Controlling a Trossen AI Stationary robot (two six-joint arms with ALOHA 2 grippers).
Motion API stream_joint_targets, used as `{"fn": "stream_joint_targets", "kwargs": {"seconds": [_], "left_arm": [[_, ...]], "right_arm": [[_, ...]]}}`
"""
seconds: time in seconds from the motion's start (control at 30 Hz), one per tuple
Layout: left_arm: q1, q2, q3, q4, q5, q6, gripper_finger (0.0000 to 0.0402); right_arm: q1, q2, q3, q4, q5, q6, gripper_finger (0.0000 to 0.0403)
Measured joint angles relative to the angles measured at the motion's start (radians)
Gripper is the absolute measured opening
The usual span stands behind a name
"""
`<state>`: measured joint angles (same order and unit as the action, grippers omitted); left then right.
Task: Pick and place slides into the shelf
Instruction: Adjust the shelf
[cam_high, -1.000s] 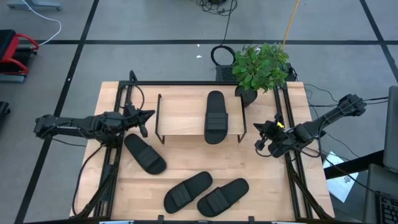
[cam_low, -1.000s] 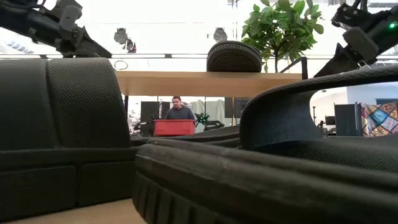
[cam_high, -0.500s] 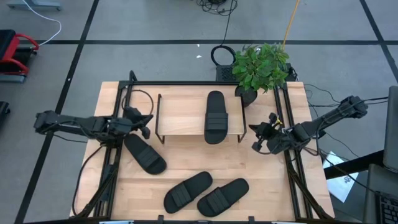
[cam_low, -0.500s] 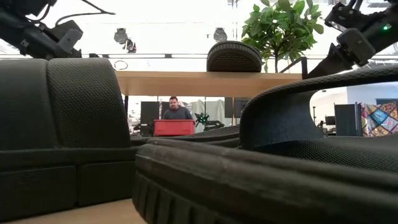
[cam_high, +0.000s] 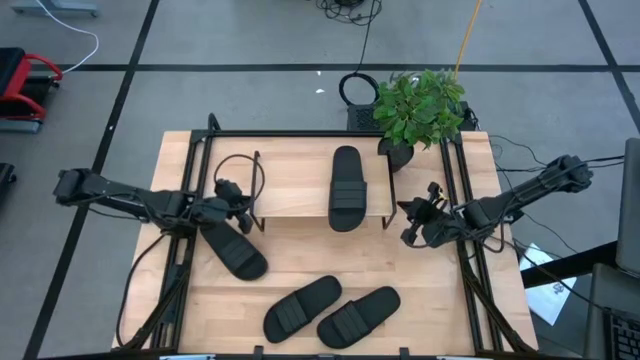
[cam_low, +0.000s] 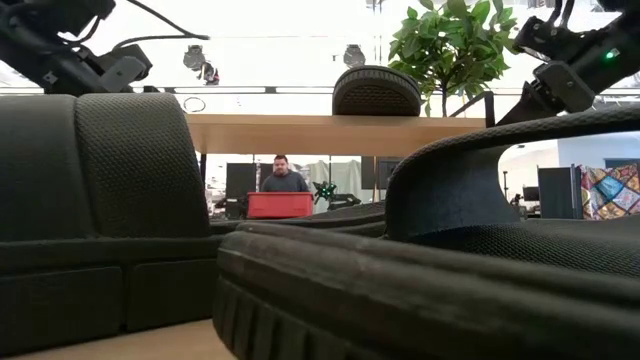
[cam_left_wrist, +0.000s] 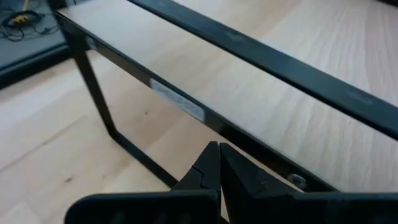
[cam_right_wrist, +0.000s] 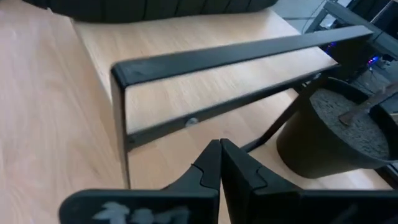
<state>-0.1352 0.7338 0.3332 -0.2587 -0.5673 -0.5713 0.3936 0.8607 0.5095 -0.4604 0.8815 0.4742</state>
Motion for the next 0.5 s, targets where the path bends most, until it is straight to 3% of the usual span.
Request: {"fn": "stream_joint_targets", "kwargs": {"seconds": [0.33,0.5], "left_arm": [[-0.001,0.083,0.0,0.037,0.047,-0.019,0.0],[-0.024,0.086,0.0,0.044,0.069,-0.035,0.0]], "right_arm": [[-0.035,0.056,-0.001,0.155,-0.149,-0.116,0.0],[-0.039,0.066,-0.001,0.161,-0.155,-0.11,0.0]]}}
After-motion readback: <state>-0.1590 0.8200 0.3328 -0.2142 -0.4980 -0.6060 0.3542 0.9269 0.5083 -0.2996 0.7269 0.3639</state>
